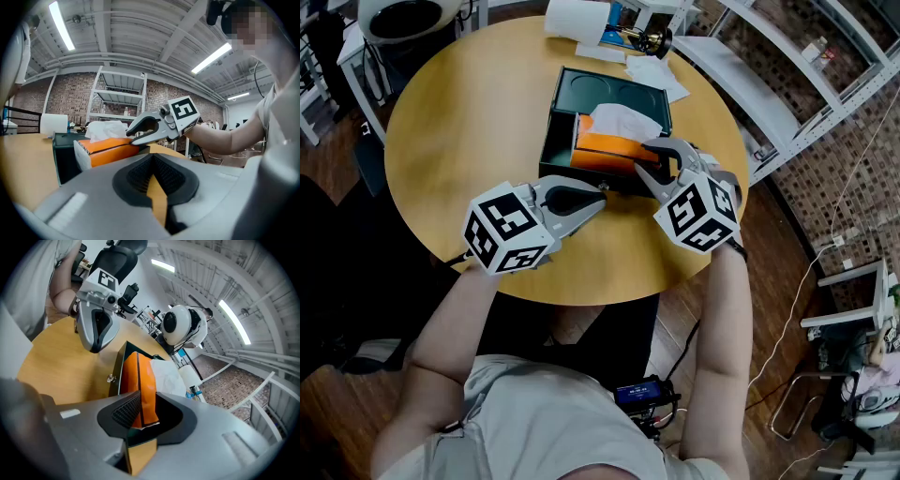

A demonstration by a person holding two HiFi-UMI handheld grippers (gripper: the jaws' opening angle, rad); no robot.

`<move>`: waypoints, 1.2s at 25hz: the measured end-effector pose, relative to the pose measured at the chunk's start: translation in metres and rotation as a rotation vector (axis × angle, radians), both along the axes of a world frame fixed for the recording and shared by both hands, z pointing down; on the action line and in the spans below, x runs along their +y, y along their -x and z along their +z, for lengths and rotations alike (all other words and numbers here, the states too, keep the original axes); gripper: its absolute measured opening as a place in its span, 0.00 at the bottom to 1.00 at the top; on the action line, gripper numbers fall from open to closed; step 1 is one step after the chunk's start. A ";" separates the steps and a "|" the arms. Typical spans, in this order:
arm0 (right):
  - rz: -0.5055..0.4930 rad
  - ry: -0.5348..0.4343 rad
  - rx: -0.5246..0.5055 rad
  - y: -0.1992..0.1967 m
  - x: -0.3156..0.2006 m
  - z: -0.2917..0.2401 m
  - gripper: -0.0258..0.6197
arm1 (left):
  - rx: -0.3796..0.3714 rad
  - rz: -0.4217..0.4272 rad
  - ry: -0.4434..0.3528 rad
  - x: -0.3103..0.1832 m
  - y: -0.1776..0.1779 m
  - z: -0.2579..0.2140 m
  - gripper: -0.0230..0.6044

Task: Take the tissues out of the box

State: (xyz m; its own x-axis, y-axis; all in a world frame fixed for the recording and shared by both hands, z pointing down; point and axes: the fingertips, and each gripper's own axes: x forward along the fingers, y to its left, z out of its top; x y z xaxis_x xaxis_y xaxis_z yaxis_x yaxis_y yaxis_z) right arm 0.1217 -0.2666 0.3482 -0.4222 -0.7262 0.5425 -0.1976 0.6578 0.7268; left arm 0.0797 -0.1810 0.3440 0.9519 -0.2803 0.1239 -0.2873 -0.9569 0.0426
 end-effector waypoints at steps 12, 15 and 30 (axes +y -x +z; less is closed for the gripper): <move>-0.056 0.036 0.019 0.003 0.006 -0.002 0.30 | 0.001 0.003 0.002 0.000 0.000 -0.002 0.04; -0.039 0.074 0.041 0.002 0.000 0.012 0.30 | 0.002 0.004 0.002 0.000 0.000 -0.002 0.04; 0.053 -0.324 -0.154 -0.040 0.021 -0.094 0.12 | 0.004 0.003 -0.001 -0.001 0.001 -0.002 0.04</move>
State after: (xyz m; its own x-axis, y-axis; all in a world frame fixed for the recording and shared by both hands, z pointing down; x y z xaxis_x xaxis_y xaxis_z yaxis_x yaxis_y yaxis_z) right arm 0.1621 -0.2457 0.2539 -0.4386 -0.8729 0.2135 -0.3487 0.3843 0.8548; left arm 0.0785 -0.1817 0.3423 0.9532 -0.2776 0.1199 -0.2843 -0.9578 0.0425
